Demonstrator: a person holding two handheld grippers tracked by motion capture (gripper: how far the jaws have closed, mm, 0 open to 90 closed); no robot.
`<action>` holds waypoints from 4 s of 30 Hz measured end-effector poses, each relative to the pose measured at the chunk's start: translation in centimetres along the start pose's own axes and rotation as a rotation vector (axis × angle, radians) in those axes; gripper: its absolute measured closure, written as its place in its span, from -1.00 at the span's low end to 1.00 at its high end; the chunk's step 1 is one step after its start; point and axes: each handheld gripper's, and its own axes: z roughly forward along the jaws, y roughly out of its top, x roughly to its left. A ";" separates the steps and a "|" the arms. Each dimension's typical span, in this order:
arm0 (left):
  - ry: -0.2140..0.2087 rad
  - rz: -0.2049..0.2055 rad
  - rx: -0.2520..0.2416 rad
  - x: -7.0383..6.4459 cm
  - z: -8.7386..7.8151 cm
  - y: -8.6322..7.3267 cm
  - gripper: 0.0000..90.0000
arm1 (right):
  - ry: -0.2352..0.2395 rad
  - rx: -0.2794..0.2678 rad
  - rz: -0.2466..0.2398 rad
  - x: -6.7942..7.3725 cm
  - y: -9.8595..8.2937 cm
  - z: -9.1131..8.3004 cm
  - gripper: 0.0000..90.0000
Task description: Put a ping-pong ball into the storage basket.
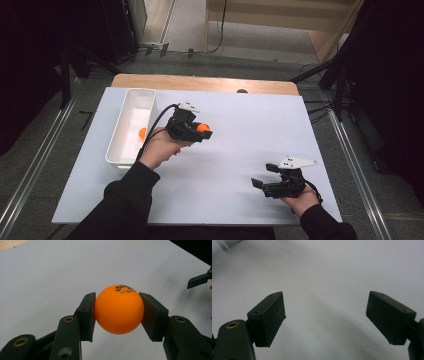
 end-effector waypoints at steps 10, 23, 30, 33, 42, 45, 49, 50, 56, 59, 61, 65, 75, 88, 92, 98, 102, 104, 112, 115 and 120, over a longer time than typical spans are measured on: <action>0.011 -0.011 -0.003 0.7 -1.5 0.2 0.14 | -0.005 0.001 0.000 0.1 0.0 0.0 -0.68; 0.023 -0.028 -0.027 1.6 -3.7 0.5 0.14 | 0.001 -0.003 -0.006 0.1 0.1 -0.1 -0.68; 0.039 -0.034 -0.027 2.1 -4.5 0.6 0.14 | 0.006 -0.007 -0.011 0.2 0.1 -0.2 -0.68; 0.044 -0.041 -0.030 2.3 -5.0 0.7 0.14 | 0.012 -0.004 -0.012 0.3 0.1 -0.1 -0.68; 0.091 -0.046 -0.046 3.0 -6.0 0.6 0.13 | 0.008 -0.005 -0.009 0.3 0.1 -0.2 -0.68; 0.093 -0.056 -0.053 3.4 -6.3 0.5 0.14 | 0.006 -0.004 -0.012 0.3 0.1 -0.2 -0.68; 0.100 -0.069 -0.055 3.8 -6.7 0.4 0.13 | 0.006 -0.002 -0.006 0.3 0.2 -0.3 -0.68; 0.103 -0.072 -0.058 3.9 -6.8 0.4 0.13 | 0.006 -0.003 -0.007 0.3 0.1 -0.3 -0.68; 0.126 -0.078 -0.061 4.3 -7.4 0.4 0.13 | 0.007 -0.002 -0.007 0.3 0.1 -0.3 -0.68; 0.130 -0.080 -0.061 4.4 -7.6 0.3 0.14 | 0.007 -0.004 -0.010 0.3 0.1 -0.3 -0.68; 0.136 -0.084 -0.063 4.5 -7.7 0.3 0.13 | 0.008 -0.004 -0.008 0.3 0.1 -0.3 -0.68; 0.156 -0.084 -0.060 4.7 -8.0 0.2 0.13 | 0.007 -0.004 -0.009 0.3 0.1 -0.3 -0.68; 0.176 -0.117 -0.082 5.7 -9.0 -0.1 0.13 | 0.007 -0.004 -0.007 0.3 0.1 -0.3 -0.68; 0.225 -0.145 -0.089 6.9 -10.3 -0.5 0.13 | 0.006 -0.005 -0.009 0.3 0.1 -0.3 -0.68; 0.243 -0.154 -0.090 7.3 -10.7 -0.7 0.13 | 0.006 -0.005 -0.010 0.4 0.2 -0.3 -0.68; 0.270 -0.178 -0.094 7.8 -11.2 -1.1 0.13 | 0.005 -0.009 -0.012 0.4 0.2 -0.2 -0.68; 0.277 -0.188 -0.095 8.1 -11.4 -1.3 0.13 | 0.009 -0.003 -0.019 0.4 0.3 -0.1 -0.68; 0.281 -0.199 -0.103 8.4 -11.5 -1.5 0.13 | 0.013 -0.003 -0.018 0.4 0.3 -0.1 -0.68; 0.309 -0.238 -0.104 9.2 -11.8 -2.0 0.13 | 0.010 -0.001 -0.024 0.4 0.5 0.0 -0.68; 0.332 -0.254 -0.104 9.4 -11.9 -2.2 0.13 | 0.013 -0.002 -0.022 0.4 0.5 0.1 -0.68; 0.345 -0.278 -0.118 9.9 -12.1 -2.5 0.13 | 0.012 -0.001 -0.020 0.4 0.5 0.0 -0.68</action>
